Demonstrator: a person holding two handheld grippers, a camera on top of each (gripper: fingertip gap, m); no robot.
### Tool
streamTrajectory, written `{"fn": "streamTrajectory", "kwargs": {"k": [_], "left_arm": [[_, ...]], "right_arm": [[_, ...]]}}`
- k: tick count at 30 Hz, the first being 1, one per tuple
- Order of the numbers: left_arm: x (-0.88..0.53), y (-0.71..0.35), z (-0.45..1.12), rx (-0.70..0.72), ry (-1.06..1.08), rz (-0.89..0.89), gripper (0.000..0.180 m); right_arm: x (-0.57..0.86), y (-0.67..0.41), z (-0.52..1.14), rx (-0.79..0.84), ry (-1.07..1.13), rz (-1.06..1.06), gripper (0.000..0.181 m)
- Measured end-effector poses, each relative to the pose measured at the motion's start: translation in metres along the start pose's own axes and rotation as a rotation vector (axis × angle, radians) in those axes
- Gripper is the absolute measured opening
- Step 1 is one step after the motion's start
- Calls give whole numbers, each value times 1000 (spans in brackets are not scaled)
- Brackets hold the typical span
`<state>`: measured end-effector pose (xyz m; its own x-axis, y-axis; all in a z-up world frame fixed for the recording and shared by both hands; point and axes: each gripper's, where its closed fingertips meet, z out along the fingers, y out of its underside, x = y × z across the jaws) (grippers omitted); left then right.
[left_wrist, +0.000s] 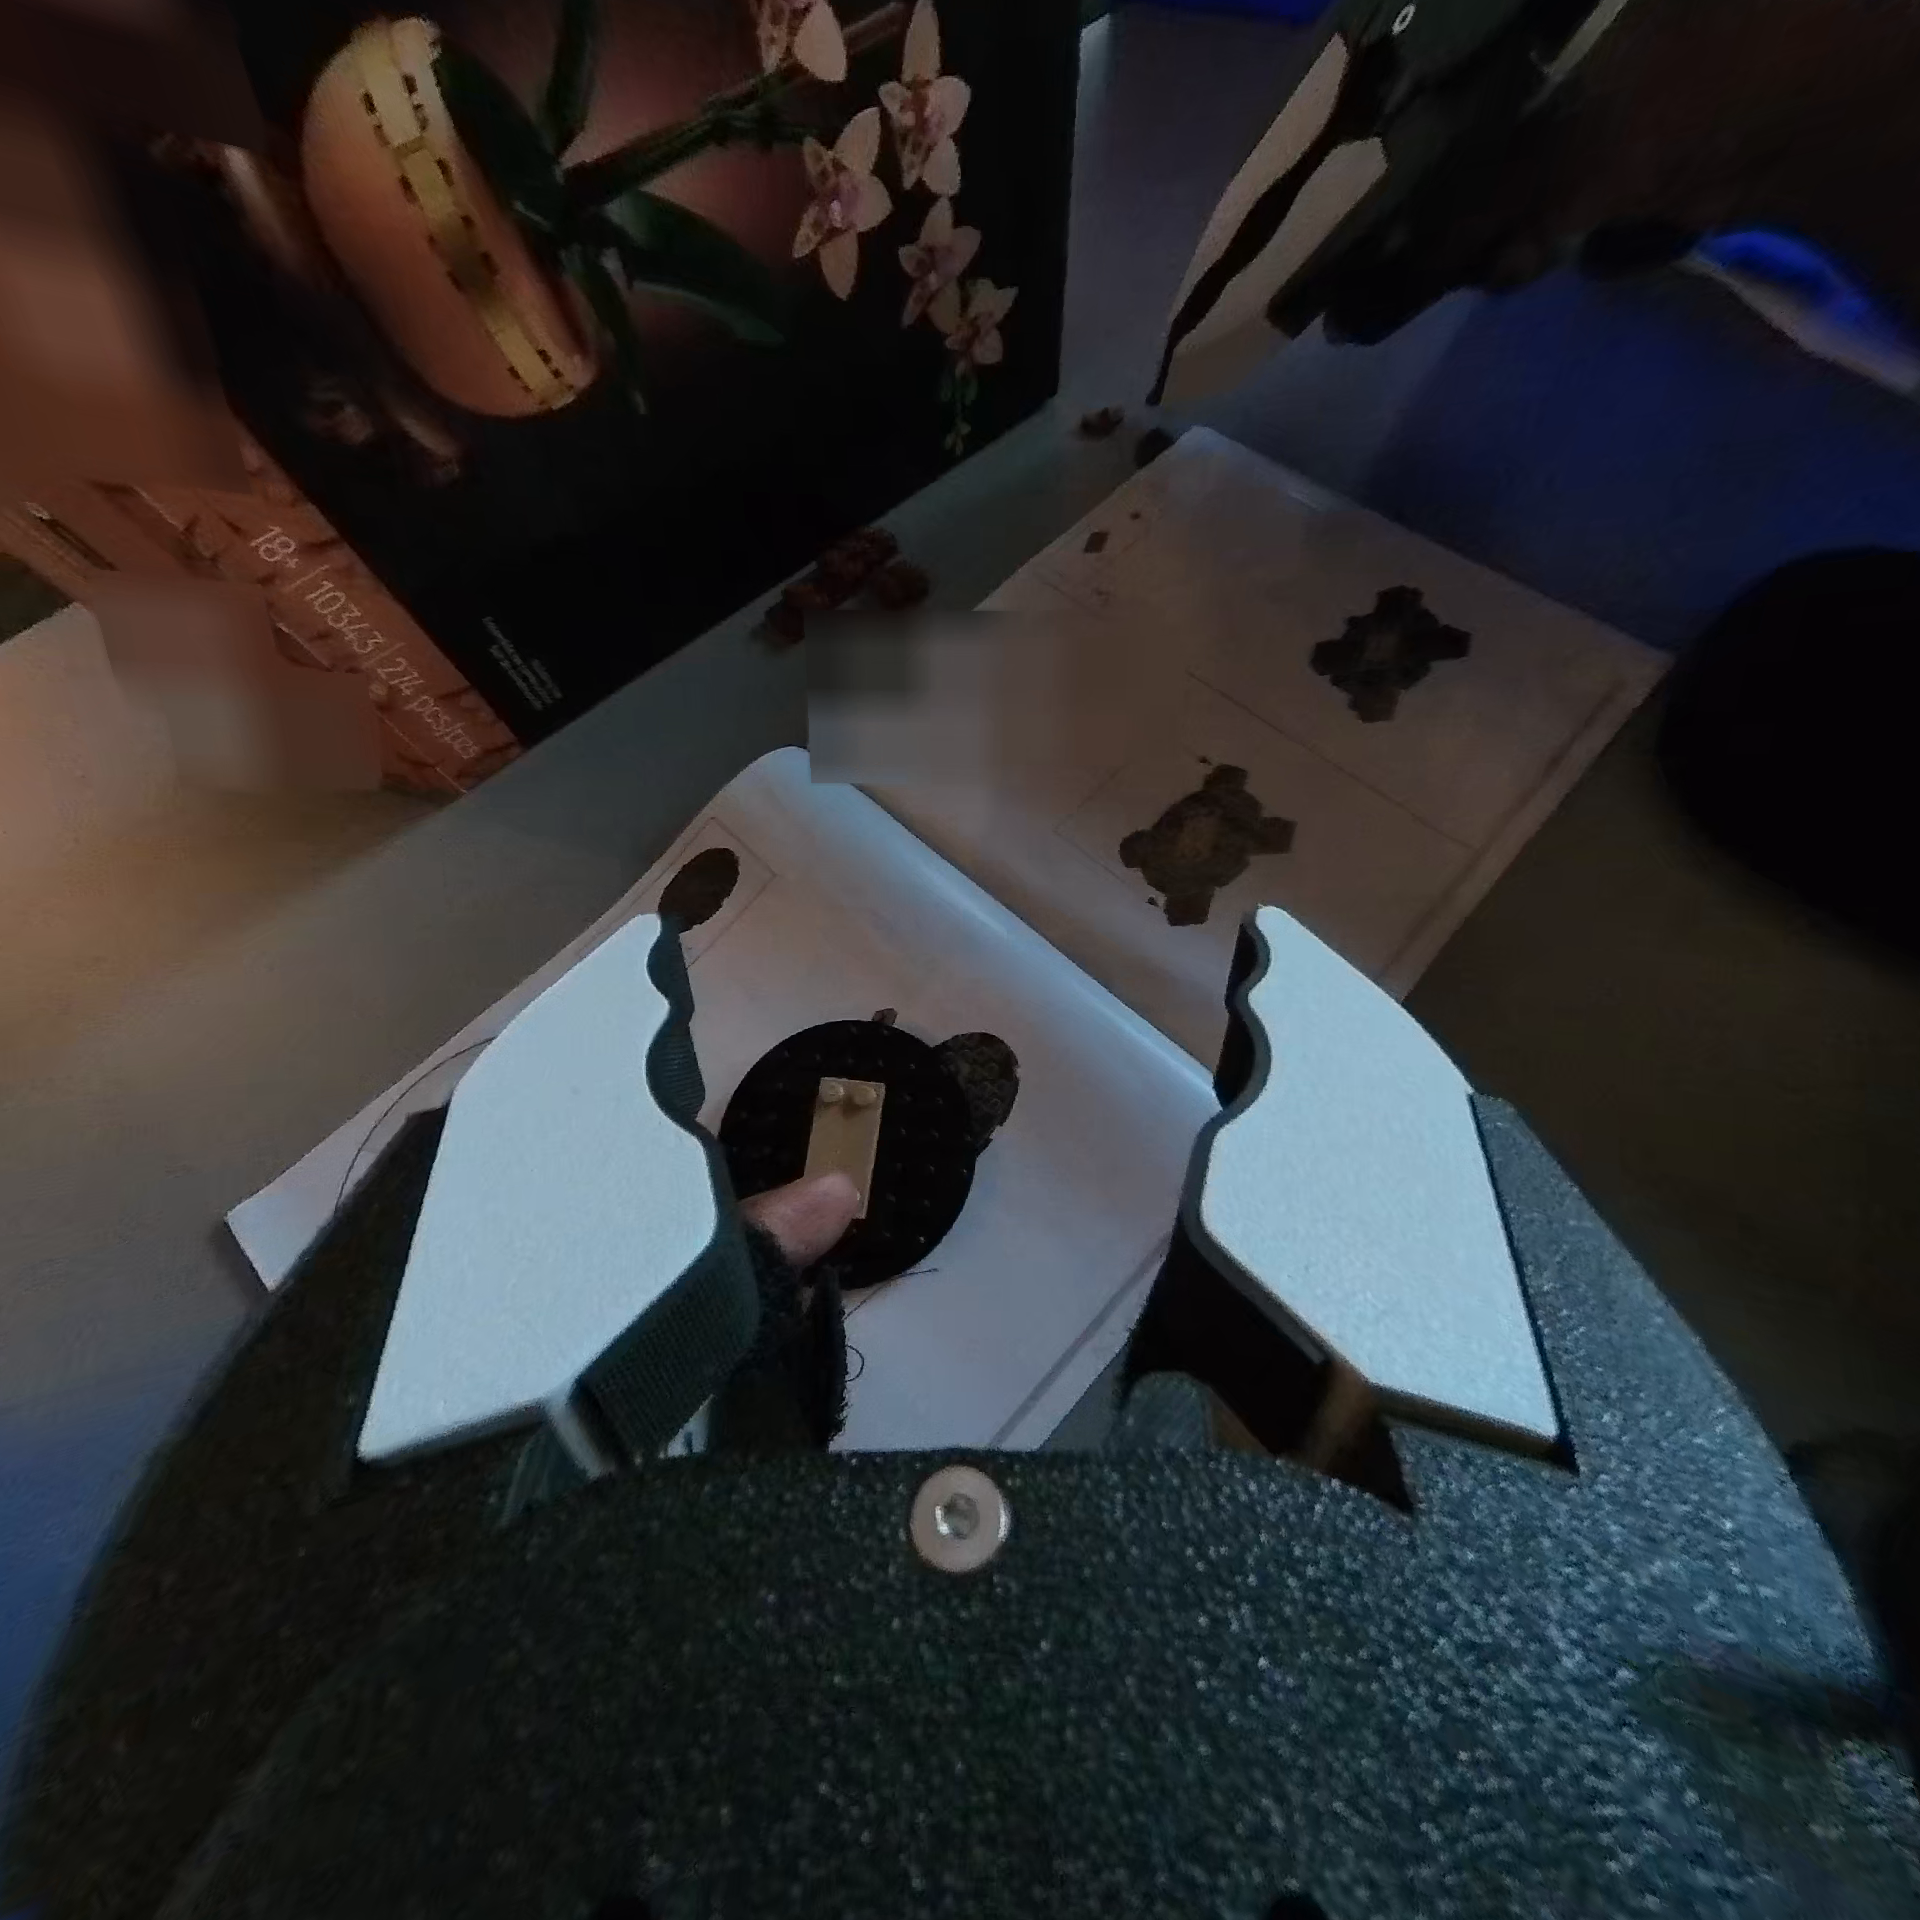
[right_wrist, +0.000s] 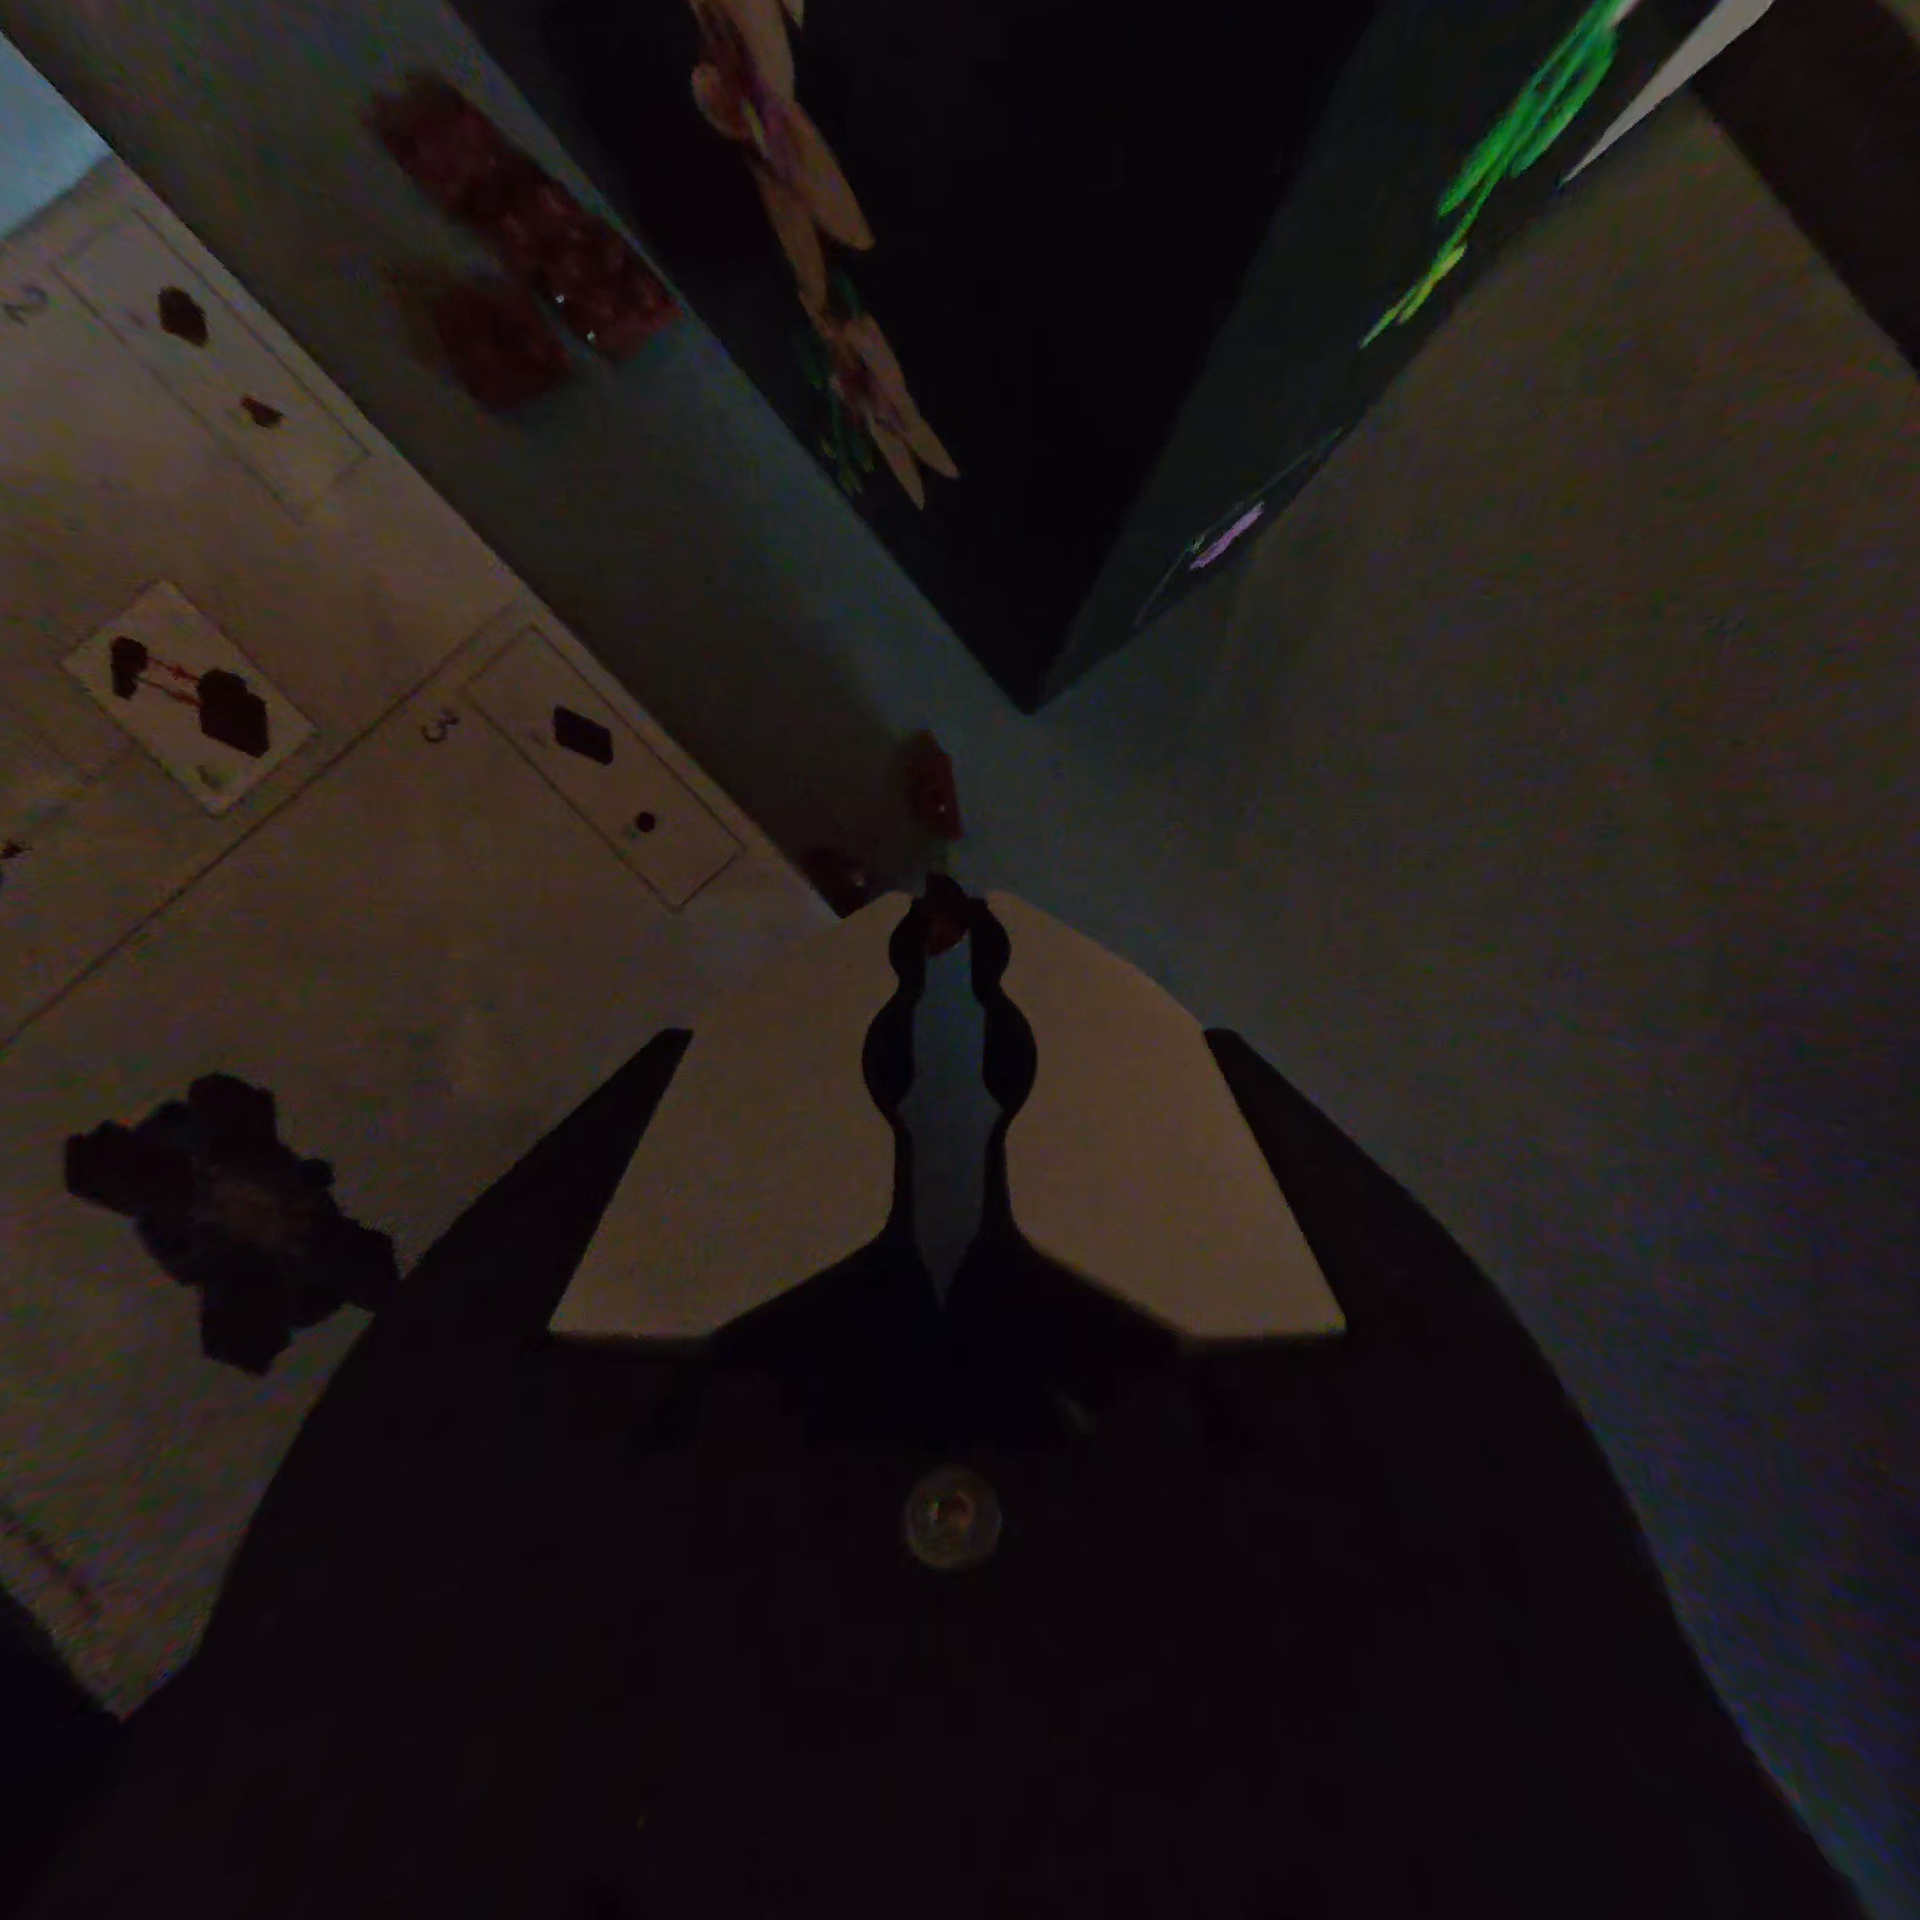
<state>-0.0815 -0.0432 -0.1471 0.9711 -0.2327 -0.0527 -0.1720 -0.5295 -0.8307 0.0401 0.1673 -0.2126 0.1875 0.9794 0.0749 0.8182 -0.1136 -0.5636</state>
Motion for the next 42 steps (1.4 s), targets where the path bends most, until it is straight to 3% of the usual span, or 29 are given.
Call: {"fn": "streamTrajectory", "kwargs": {"k": [11, 21, 25, 27, 29, 33, 35, 37, 42], "left_arm": [[-2, 3, -4, -8, -14, -12, 96], [-6, 6, -5, -18, -28, -20, 96], [-5, 4, -4, 3, -16, -23, 93], [1, -4, 0, 35, 27, -28, 80], [9, -24, 5, 105, 87, -19, 42], [18, -67, 23, 181, 140, 50, 1], [32, -90, 45, 220, 239, 5, 0], [45, -100, 81, 162, 301, -56, 0], [52, -92, 171, 11, 199, -42, 0]], "right_arm": [[-1, 2, 3, -32, -21, 23, 16], [2, -8, -15, 56, -16, 56, 28], [3, -13, -19, 125, 1, -16, 48], [12, -7, -16, 104, 119, -142, 51], [11, -9, -16, 135, 173, -237, 54], [21, -12, -18, 177, 271, -288, 59], [24, -11, -17, 192, 280, -290, 66], [24, -15, -19, 243, 298, -317, 66], [19, -28, -29, 382, 358, -421, 69]]}}
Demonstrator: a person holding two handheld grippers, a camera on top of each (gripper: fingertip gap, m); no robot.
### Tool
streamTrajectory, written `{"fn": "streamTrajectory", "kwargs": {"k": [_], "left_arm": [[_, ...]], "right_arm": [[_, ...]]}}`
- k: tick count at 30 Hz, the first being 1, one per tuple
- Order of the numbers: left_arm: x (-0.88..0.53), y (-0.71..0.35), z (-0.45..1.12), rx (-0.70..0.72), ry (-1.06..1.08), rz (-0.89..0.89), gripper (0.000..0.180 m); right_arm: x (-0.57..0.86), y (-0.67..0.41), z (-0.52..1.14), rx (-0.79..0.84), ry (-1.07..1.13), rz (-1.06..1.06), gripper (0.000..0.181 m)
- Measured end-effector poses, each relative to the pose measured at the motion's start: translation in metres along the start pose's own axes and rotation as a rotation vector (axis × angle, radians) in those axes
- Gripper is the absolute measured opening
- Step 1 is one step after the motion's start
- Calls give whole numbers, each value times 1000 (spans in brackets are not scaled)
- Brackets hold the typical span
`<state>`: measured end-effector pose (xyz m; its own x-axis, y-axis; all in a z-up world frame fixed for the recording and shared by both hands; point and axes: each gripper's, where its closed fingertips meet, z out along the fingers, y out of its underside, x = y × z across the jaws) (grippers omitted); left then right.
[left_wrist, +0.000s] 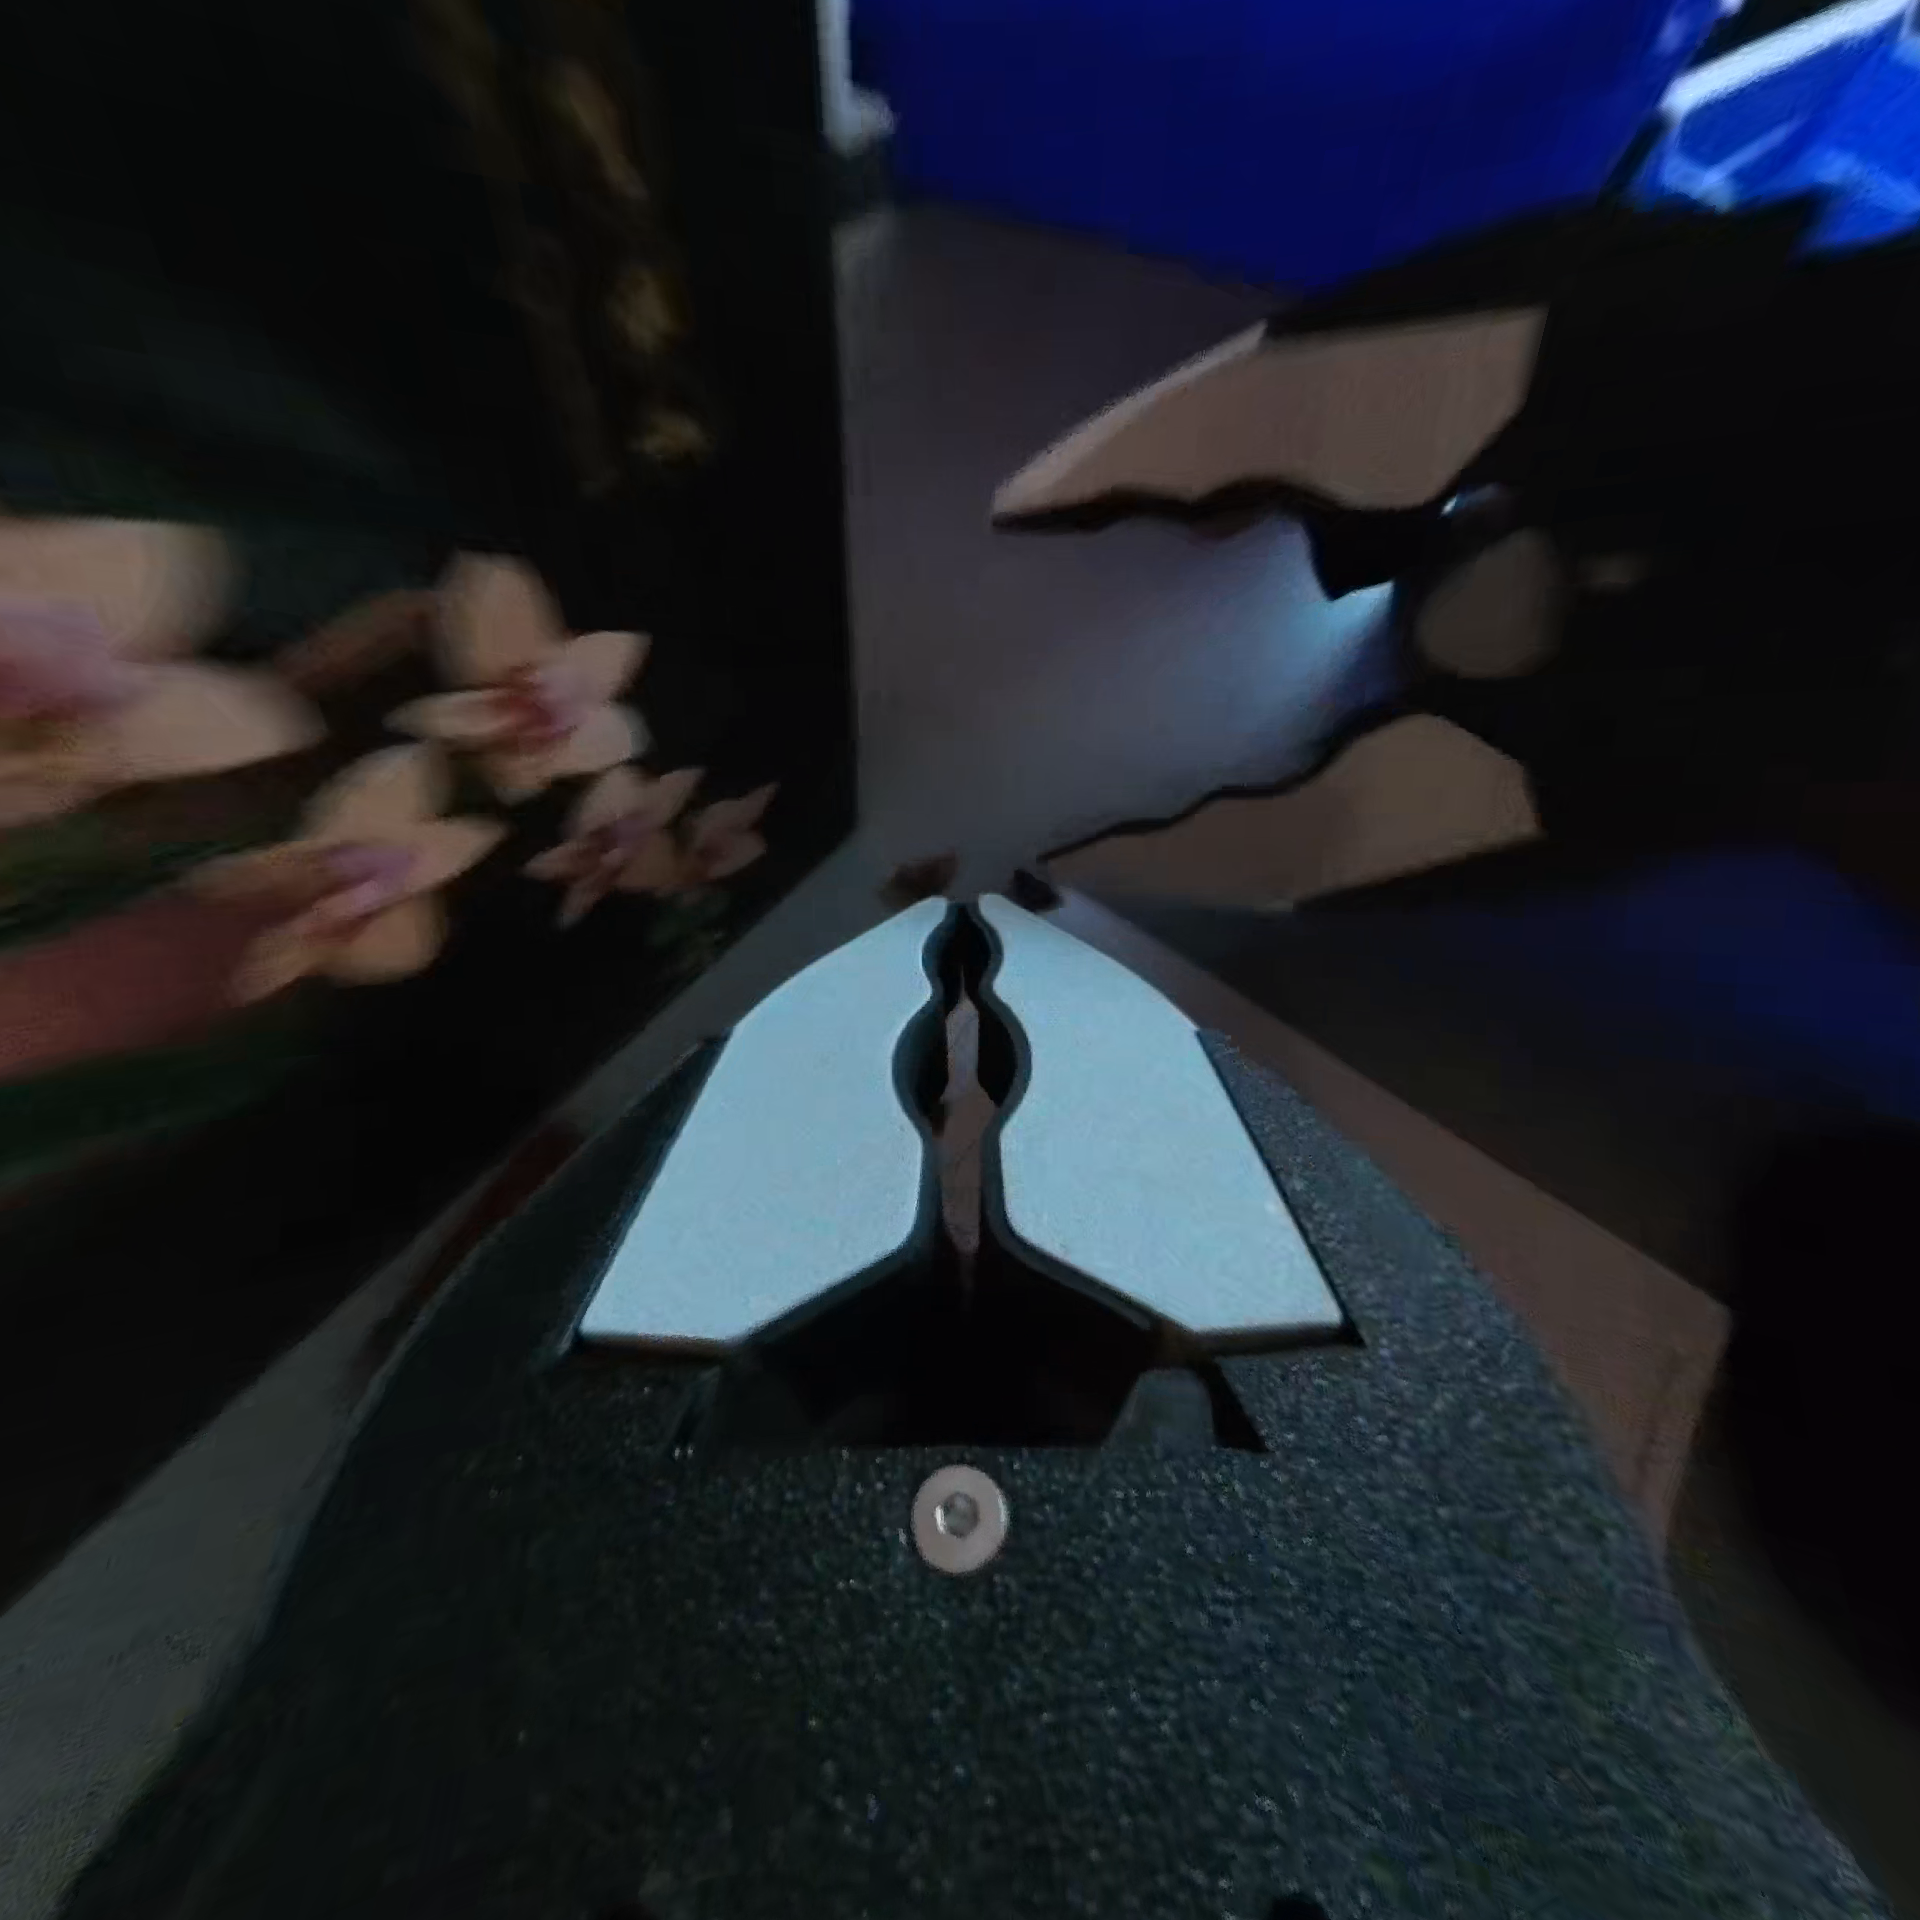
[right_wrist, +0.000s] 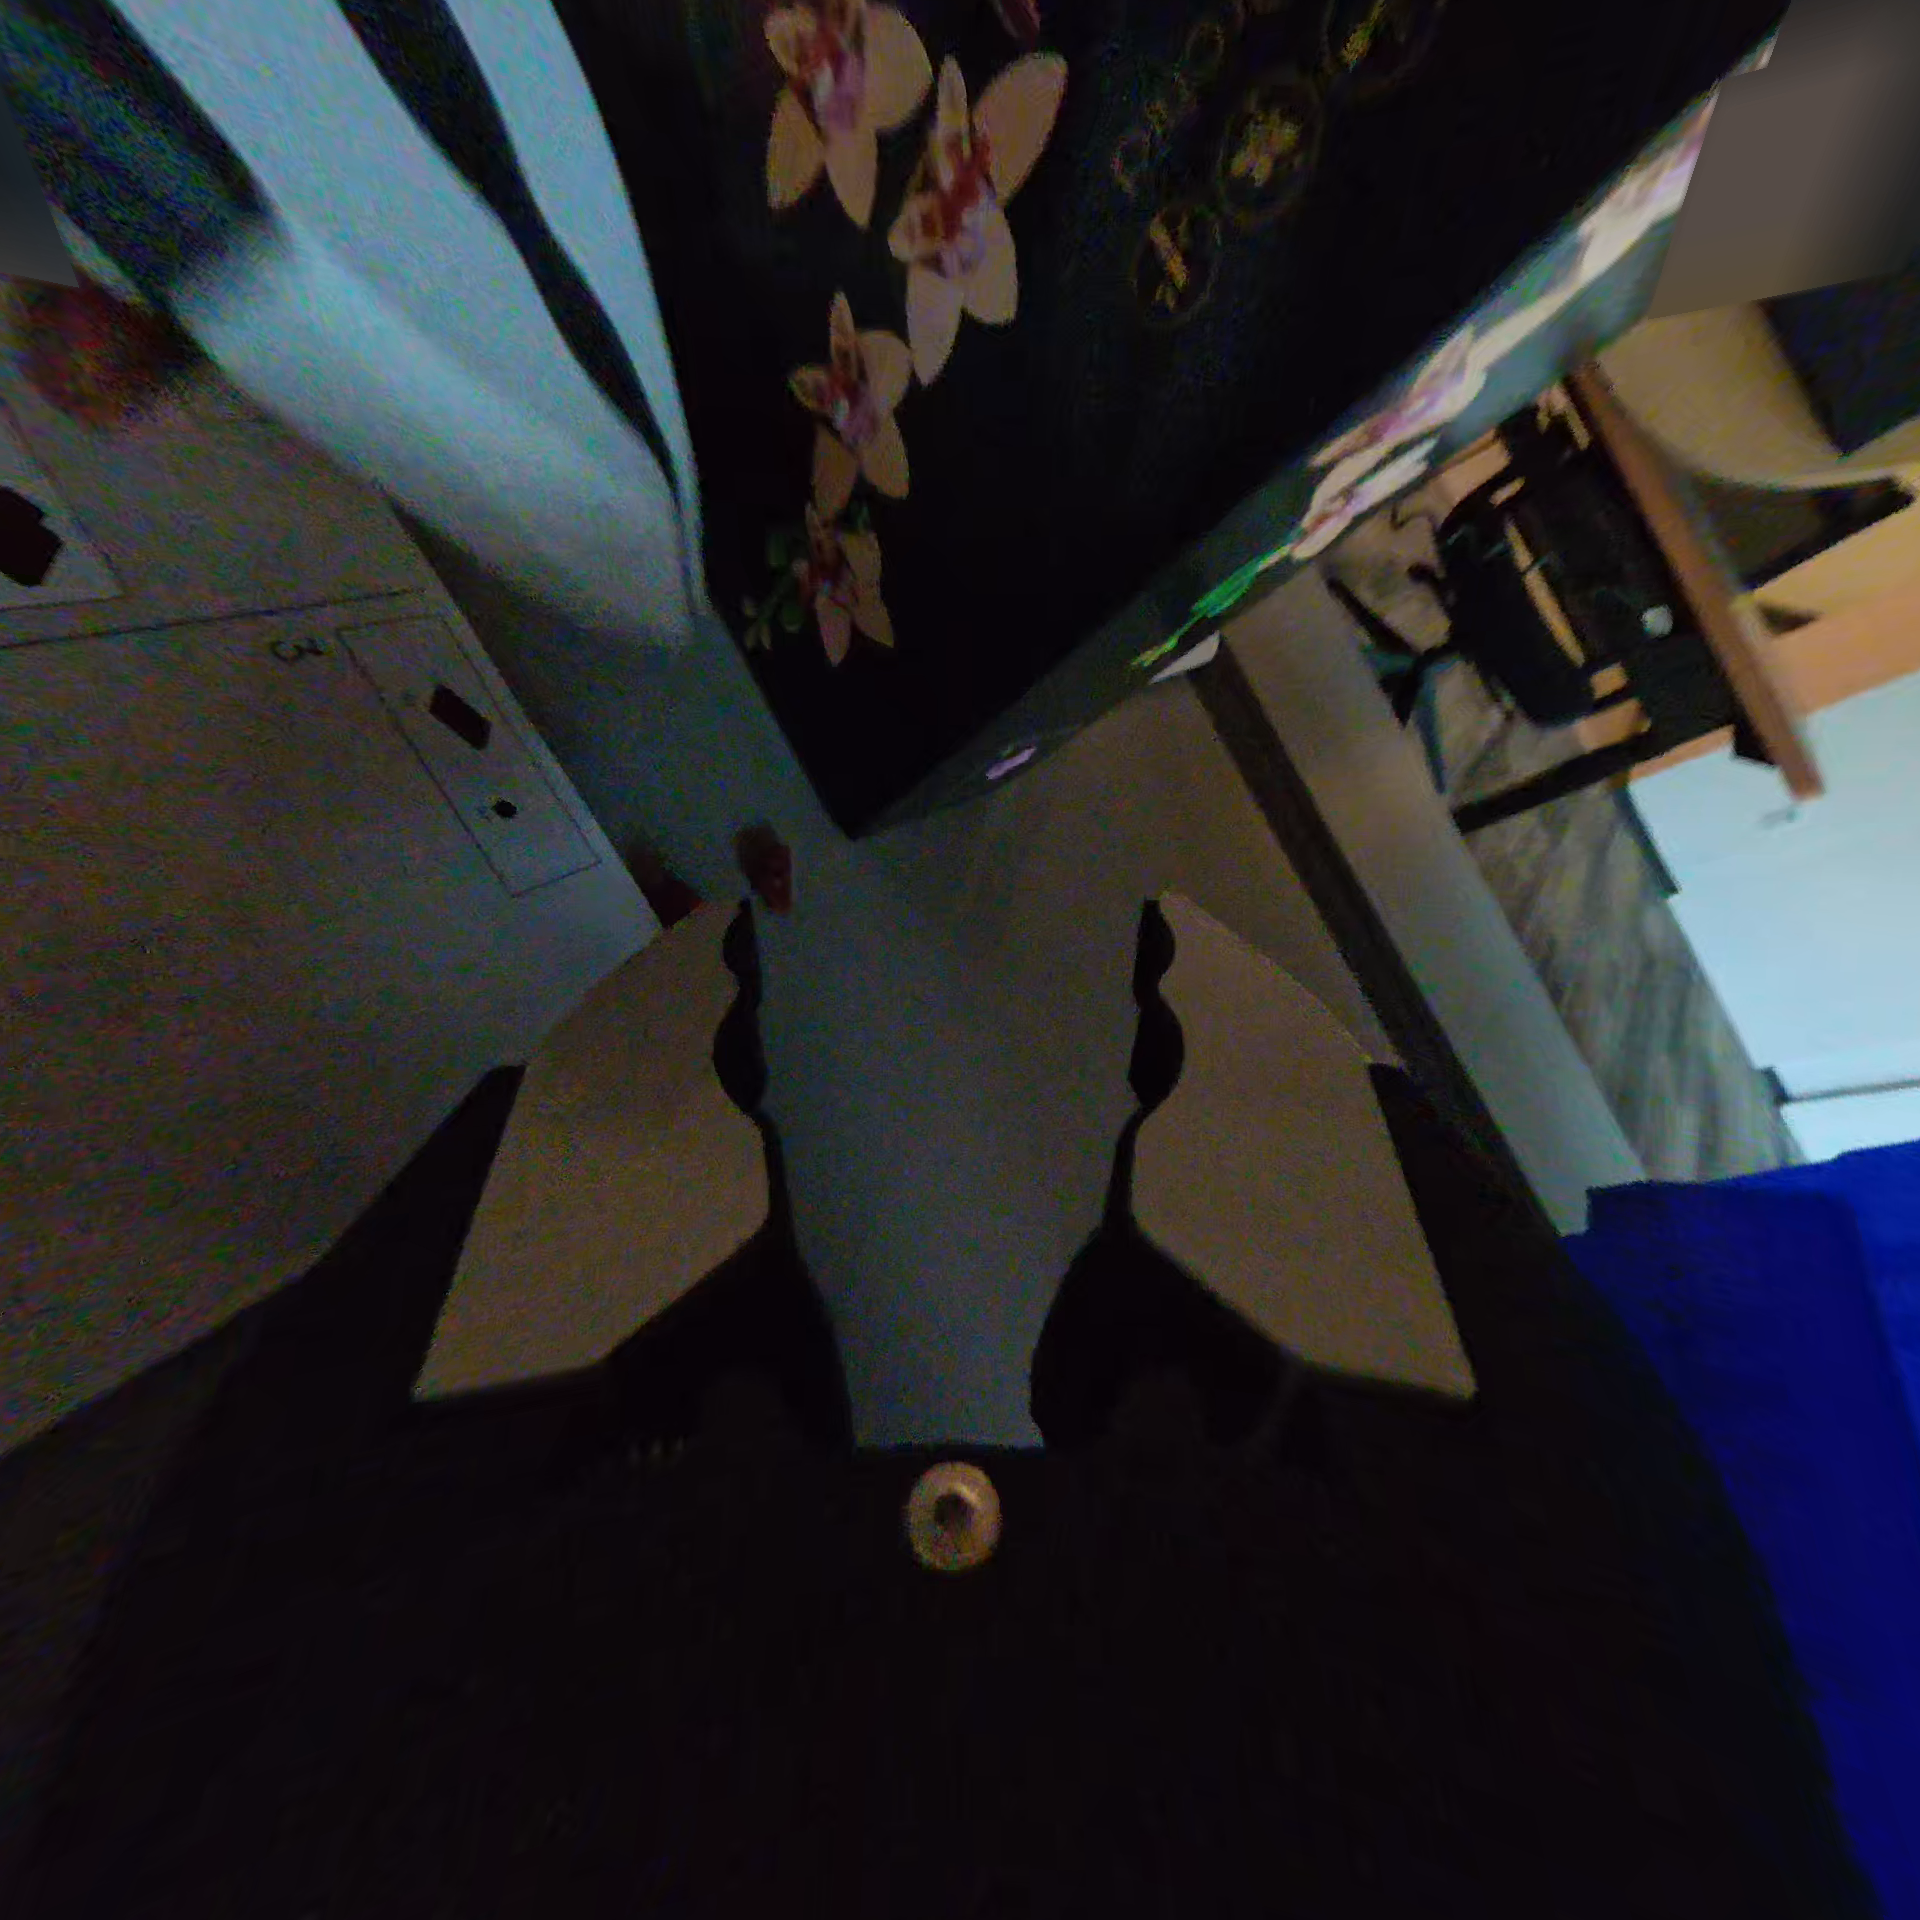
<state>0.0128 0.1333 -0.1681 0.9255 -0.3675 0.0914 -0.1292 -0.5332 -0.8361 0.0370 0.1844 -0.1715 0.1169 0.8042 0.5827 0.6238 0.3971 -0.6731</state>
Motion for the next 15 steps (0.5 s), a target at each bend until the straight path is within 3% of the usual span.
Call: {"fn": "streamTrajectory", "kwargs": {"k": [6, 13, 15], "left_arm": [[-2, -5, 11, -21, 0, -3, 0], [15, -21, -23, 77, 84, 18, 6], [20, -23, -32, 100, 92, 21, 11]], "right_arm": [[5, 3, -5, 11, 11, 8, 67], [21, -33, -50, 82, 108, 341, 53], [18, -53, -77, 159, 93, 420, 34]]}}
